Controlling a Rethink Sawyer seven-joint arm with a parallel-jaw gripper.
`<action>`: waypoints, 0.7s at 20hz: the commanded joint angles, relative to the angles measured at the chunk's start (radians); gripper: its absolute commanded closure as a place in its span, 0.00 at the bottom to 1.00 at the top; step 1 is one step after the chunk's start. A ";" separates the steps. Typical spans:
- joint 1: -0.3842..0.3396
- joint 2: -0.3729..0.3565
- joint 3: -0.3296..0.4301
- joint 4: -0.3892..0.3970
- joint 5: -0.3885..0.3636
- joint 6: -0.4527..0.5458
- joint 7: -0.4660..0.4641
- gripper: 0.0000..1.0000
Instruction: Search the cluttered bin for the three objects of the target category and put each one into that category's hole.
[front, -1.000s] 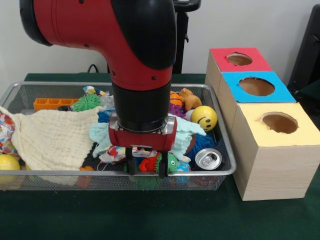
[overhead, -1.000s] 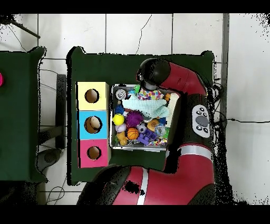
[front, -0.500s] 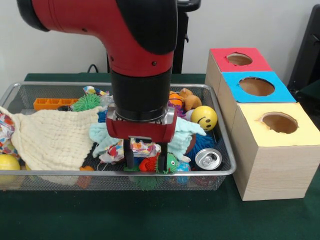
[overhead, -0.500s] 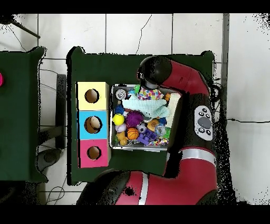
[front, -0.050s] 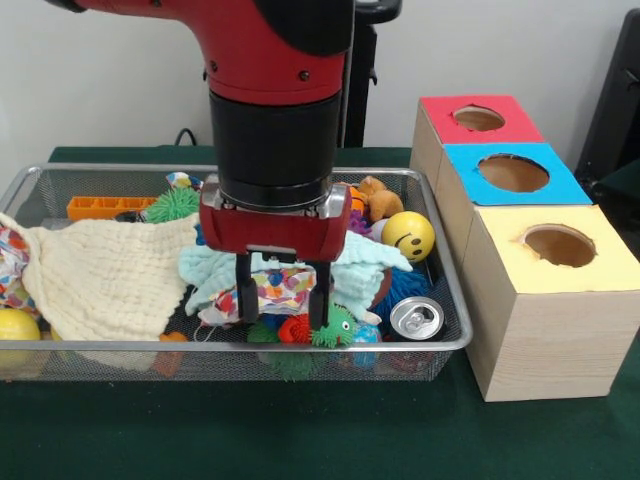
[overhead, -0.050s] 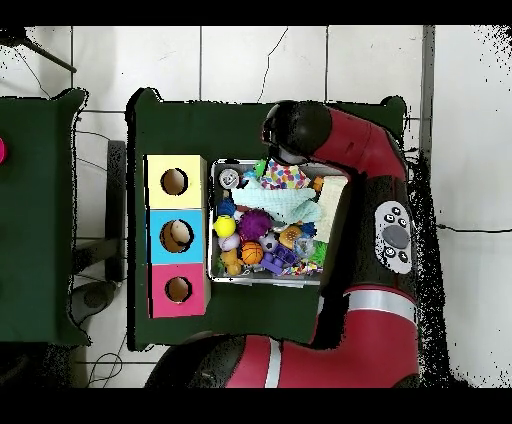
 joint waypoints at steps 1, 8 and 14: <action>-0.020 0.060 0.051 0.049 -0.024 0.053 0.064 0.00; -0.025 0.090 0.048 0.072 -0.027 -0.008 0.085 0.00; -0.029 0.037 0.009 0.151 -0.031 -0.011 0.114 0.00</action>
